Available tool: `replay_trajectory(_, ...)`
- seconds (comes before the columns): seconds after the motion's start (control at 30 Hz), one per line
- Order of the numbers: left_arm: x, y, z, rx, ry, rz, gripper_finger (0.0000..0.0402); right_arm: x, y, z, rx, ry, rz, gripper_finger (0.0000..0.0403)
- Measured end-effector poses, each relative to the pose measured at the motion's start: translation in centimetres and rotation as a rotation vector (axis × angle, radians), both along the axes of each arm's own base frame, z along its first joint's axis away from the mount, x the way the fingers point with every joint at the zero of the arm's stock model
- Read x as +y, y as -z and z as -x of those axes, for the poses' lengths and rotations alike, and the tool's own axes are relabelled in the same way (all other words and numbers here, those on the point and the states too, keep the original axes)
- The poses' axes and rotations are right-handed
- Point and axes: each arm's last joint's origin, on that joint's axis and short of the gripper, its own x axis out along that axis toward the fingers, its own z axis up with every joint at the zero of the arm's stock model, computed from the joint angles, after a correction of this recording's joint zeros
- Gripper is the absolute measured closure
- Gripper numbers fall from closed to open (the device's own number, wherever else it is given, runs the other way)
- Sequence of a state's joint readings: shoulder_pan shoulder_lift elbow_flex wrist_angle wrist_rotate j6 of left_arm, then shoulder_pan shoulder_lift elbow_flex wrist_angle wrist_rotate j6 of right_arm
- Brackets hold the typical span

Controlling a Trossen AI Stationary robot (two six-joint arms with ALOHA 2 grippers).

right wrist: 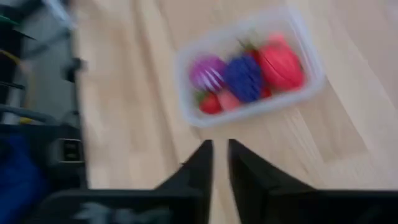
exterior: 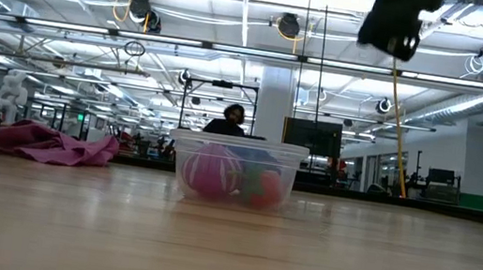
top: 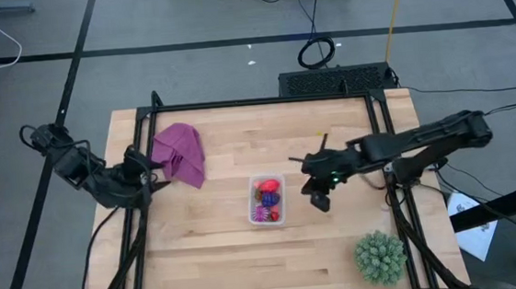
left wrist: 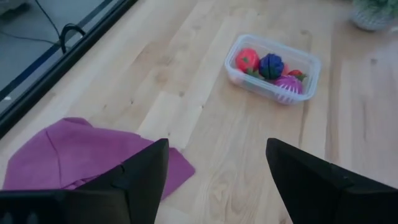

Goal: Pick and placing Produce into tupperware
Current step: Return to Home Position

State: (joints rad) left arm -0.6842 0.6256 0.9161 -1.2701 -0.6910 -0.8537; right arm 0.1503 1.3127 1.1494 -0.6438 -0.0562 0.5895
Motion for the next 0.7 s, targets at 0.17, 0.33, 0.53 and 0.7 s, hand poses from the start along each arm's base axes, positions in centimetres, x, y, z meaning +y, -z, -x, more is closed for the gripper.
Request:
replay_trajectory(0.17,0.6,-0.5,0.7,-0.058,0.035,0.014,0.0128,1.1,-3.3,2.3,-0.245,-0.129,0.03,0.0391)
replay_trajectory(0.33,1.7,-1.5,2.0,-0.174,0.073,-0.011,0.0128,2.2,-7.1,6.1,-0.506,-0.327,0.127,0.036)
replay_trajectory(0.53,4.2,-1.7,4.7,-0.32,0.033,-0.02,0.0128,2.4,-9.2,11.2,-0.683,-0.416,0.163,0.0347)
replay_trajectory(0.7,5.1,-0.7,5.7,-0.366,0.016,-0.037,0.0128,1.6,-7.0,14.5,-0.714,-0.337,0.222,0.0346)
